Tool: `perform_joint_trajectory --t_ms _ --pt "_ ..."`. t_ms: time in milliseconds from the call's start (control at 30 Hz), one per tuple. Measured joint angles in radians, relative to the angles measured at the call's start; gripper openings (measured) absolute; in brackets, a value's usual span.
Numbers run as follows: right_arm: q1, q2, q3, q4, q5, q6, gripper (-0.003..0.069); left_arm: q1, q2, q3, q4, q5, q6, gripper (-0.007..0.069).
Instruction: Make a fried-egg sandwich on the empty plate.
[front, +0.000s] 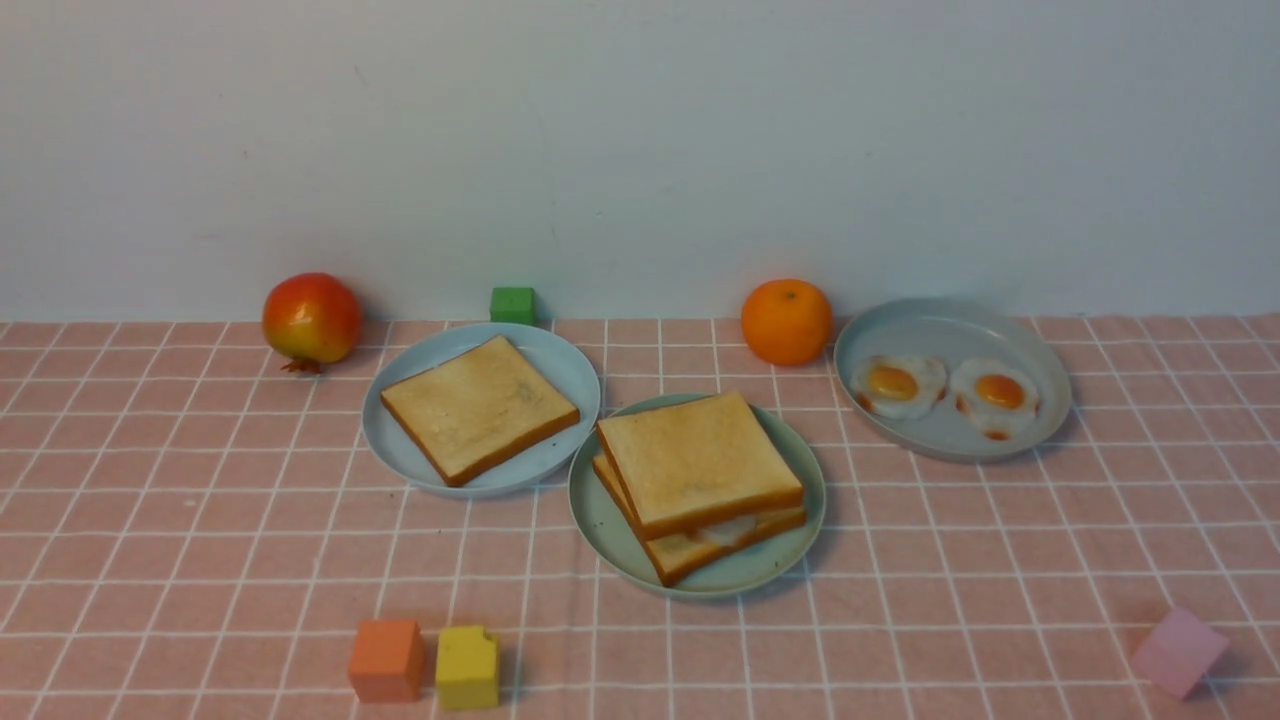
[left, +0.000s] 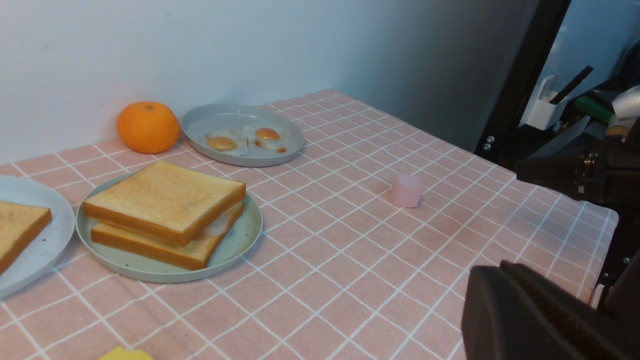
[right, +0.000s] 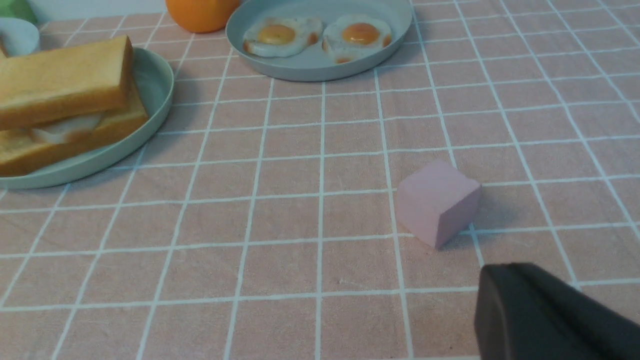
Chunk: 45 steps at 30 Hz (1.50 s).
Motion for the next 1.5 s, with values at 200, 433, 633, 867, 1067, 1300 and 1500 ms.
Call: perform_joint_trajectory --t_ms 200,433,633,867,1067,1300,1500 --pt "0.0 -0.001 0.0 0.014 -0.001 -0.002 0.0001 0.0 0.0 0.0 0.0 0.003 0.0 0.0012" --pt "0.0 -0.001 0.0 0.015 -0.001 -0.003 0.0004 0.0 0.0 0.0 0.0 0.003 0.0 0.0012" --pt "0.0 -0.001 0.0 0.017 -0.002 -0.003 0.0006 0.0 0.0 0.0 0.0 0.003 0.0 0.0012" --pt "0.0 -0.001 0.0 0.017 -0.003 -0.003 0.0009 0.0 0.0 0.0 0.0 0.003 0.0 0.0012" --pt "0.0 -0.001 0.0 0.017 -0.003 -0.003 0.0013 0.0 0.0 0.004 0.014 -0.031 0.003 0.0012" --pt "0.0 -0.001 0.0 0.017 -0.003 -0.003 0.0018 0.27 -0.023 0.072 0.299 -0.246 -0.199 0.0012" --pt "0.0 -0.001 0.0 0.017 -0.003 -0.004 0.0018 0.588 -0.11 0.161 0.441 -0.148 -0.411 0.0012"
